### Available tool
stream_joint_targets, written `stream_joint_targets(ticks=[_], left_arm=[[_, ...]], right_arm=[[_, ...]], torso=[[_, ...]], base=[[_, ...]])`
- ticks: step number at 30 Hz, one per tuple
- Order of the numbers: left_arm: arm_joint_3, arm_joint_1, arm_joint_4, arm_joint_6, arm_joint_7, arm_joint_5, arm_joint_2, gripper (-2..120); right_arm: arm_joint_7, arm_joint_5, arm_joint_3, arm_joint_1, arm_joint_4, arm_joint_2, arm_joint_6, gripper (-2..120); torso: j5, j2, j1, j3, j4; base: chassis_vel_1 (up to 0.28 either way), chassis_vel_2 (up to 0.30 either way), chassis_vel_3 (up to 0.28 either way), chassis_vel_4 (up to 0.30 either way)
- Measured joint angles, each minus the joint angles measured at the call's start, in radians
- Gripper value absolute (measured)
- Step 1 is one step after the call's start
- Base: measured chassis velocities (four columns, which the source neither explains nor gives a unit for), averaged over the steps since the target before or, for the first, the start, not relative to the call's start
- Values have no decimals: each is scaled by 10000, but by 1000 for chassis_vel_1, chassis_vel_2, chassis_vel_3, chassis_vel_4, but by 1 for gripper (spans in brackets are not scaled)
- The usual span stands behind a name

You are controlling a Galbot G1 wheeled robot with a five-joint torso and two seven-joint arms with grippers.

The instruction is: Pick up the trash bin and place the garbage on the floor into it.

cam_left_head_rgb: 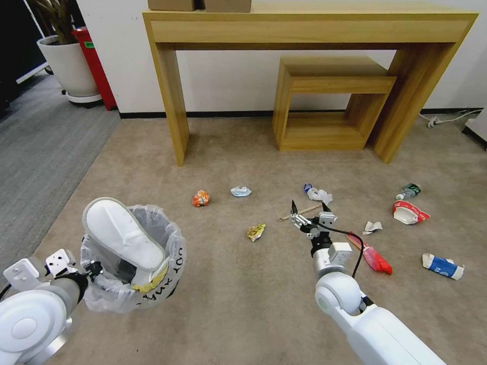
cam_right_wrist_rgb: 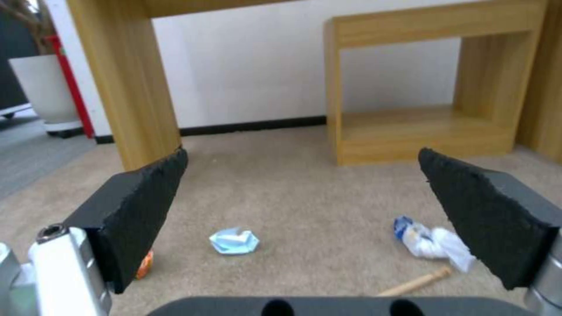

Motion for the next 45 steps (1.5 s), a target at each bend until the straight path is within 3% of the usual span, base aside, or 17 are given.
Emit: stream_joint_targets(ticks=[16,24,31,45], left_arm=[[-65,217,-92,16,-121,151,-342,0],[-68,263,-108,17,-103,224,-445,0],[-47,217,-26,16,-70,272,-540,0],[-126,208,-3,15,-67,190,-401,0]], right_arm=[[-293,-280,-274,35,15,-105,714,100],[-328,-550,-508,117,-217,53,846,100],[-1002,-763,-643,261,-647,137,1634,100],[-1156,-771,-639,330,-790,278,1714,100]], torso=[[-1,0,-1,-2,0],[1,0,-1,0,0],[-4,-1,5,3,-2],[0,0,-3,-2,1]], base=[[-12,11,9,-14],[-191,181,184,-181],[-228,224,237,-225],[-19,27,14,-24]])
